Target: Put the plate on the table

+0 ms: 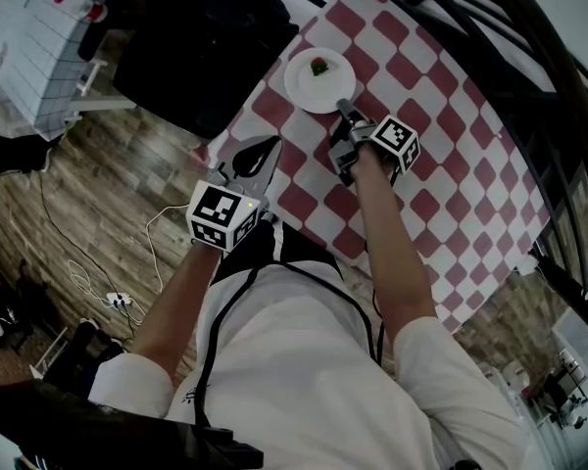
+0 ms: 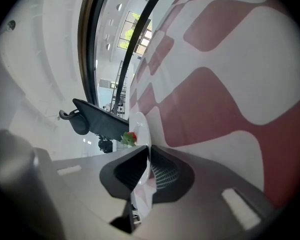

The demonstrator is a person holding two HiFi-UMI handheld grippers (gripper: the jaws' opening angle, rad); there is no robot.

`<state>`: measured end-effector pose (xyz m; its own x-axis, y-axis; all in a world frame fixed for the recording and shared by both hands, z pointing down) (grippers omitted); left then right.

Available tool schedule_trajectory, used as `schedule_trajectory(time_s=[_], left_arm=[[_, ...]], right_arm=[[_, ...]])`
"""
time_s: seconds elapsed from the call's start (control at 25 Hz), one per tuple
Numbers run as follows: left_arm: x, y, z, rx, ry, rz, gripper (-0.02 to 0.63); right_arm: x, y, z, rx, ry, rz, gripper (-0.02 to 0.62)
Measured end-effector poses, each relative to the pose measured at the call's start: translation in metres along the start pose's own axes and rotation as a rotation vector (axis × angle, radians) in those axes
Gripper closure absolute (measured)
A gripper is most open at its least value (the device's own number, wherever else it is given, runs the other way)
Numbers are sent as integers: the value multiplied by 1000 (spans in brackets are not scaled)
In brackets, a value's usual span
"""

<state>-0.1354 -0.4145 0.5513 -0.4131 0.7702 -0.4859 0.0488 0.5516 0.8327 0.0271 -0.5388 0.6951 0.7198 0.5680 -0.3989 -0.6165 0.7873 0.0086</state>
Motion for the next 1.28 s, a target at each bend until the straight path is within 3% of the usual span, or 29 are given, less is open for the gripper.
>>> schedule_trajectory(time_s=[0.28, 0.72, 0.96, 1.28], left_arm=[[6, -2, 0, -5, -1, 1, 598], [23, -6, 2, -26, 1, 11, 598], [36, -13, 7, -42, 9, 31, 598], [56, -23, 18, -76, 40, 63, 598]], right_arm=[[-2, 0, -4, 42, 51, 5, 563], [3, 7, -23, 130, 20, -6, 348], [28, 12, -31, 154, 15, 20, 355], [81, 27, -41, 203, -33, 79, 431]])
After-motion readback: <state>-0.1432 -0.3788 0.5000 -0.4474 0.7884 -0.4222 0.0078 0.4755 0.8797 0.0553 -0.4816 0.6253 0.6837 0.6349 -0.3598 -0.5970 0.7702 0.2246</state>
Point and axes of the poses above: the fingertips, and each gripper's own axes: x backward along the fingers, z to its right, y out of its underside, the point moved 5 cm from there along x, backward along the fingers, and after that the axes turned 5 degrees about -y, right-handed, at the moved point
